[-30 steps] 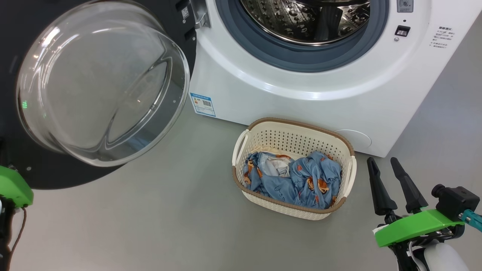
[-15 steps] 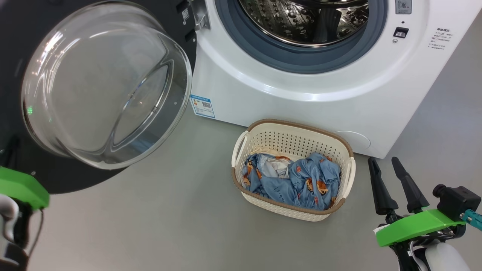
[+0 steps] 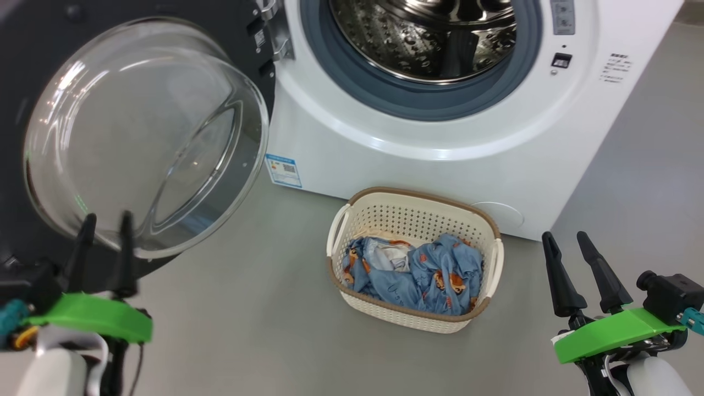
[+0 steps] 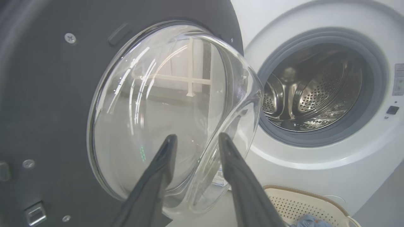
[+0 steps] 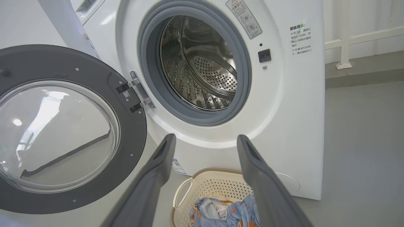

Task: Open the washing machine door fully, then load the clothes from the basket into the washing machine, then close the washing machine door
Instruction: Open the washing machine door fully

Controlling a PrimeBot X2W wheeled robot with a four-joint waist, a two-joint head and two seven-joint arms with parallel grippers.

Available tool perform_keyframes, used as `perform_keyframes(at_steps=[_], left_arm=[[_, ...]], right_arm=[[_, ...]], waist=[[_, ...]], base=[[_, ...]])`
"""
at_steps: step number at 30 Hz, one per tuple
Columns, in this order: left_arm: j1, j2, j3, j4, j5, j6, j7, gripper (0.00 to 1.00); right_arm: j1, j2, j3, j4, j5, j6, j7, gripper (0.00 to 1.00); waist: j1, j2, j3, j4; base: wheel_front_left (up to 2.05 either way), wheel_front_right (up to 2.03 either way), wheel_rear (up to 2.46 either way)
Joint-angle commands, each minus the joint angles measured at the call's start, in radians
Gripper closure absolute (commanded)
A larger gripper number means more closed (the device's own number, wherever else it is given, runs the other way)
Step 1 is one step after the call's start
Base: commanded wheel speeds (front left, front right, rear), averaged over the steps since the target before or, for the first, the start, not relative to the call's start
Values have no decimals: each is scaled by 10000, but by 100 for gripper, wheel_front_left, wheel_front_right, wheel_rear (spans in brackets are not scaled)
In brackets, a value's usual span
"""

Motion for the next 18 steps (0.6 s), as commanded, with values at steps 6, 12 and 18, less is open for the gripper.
perform_keyframes(at_steps=[6,12,18], left_arm=[[762,-2,106,-1624,59,338,145,0],[1336,-294,-147,-2124,11,457,200,0],[1624,-494,-290,-2038,2,497,132,0]], right_arm=[[140,-142,353,-268,-61,100,-120,0],[172,-198,477,-342,-83,100,-120,0],[225,-307,651,-378,-110,100,-120,0]], waist=[[0,0,-269,-559],[0,0,-435,-1197],[0,0,-582,-1947]], base=[[0,0,0],[0,0,0],[0,0,0]])
